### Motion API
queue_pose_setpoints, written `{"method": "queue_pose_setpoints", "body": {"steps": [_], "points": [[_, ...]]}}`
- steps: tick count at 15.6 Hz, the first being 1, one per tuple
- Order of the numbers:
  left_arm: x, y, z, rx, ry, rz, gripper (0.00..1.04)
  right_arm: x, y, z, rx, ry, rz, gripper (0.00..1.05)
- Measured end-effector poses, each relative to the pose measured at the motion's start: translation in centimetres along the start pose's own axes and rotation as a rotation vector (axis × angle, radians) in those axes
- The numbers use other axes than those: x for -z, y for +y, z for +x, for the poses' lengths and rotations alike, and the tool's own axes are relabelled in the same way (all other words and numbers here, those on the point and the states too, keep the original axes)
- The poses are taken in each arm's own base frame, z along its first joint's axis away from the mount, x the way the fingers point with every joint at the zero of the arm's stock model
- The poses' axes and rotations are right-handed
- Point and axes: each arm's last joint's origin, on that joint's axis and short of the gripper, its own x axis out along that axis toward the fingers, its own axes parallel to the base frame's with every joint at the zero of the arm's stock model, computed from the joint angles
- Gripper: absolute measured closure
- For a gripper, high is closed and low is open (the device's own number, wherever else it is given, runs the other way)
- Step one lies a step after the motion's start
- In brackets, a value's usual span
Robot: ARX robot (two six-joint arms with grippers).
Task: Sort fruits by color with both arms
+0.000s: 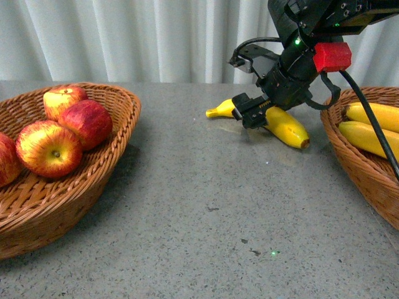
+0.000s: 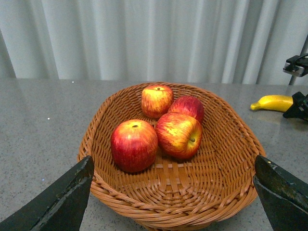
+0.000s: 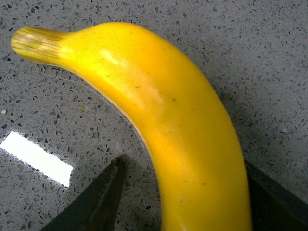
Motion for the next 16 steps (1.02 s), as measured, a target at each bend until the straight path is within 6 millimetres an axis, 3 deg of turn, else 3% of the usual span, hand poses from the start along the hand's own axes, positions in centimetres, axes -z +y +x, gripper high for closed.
{"method": "queue_pose_setpoints", "body": {"steps": [2, 3, 6, 8, 10, 12, 14, 16], "points": [[0.0, 0.0, 0.0, 0.000, 0.000, 0.000, 0.07, 0.2, 0.1, 0.4, -0.010, -0.020, 0.013, 0.63], [0.0, 0.0, 0.0, 0.000, 0.000, 0.000, 0.07, 0.1, 0.1, 0.4, -0.020, -0.034, 0.016, 0.67], [0.0, 0.0, 0.0, 0.000, 0.000, 0.000, 0.07, 0.1, 0.1, 0.2, -0.064, -0.096, 0.056, 0.69], [0.0, 0.0, 0.0, 0.000, 0.000, 0.000, 0.07, -0.2, -0.4, -1.0, -0.137, -0.158, 0.134, 0.69], [0.0, 0.0, 0.0, 0.000, 0.000, 0.000, 0.07, -0.7, -1.6, -4.7, -0.191, -0.293, 0.222, 0.69], [0.0, 0.0, 0.0, 0.000, 0.000, 0.000, 0.07, 0.0, -3.7, -11.1, -0.227, -0.473, 0.314, 0.69], [0.0, 0.0, 0.0, 0.000, 0.000, 0.000, 0.07, 2.7, -5.6, -16.6, -0.180, -0.572, 0.339, 0.69], [0.0, 0.0, 0.0, 0.000, 0.000, 0.000, 0.07, 7.6, -7.4, -19.2, -0.112, -0.576, 0.375, 0.69]]}}
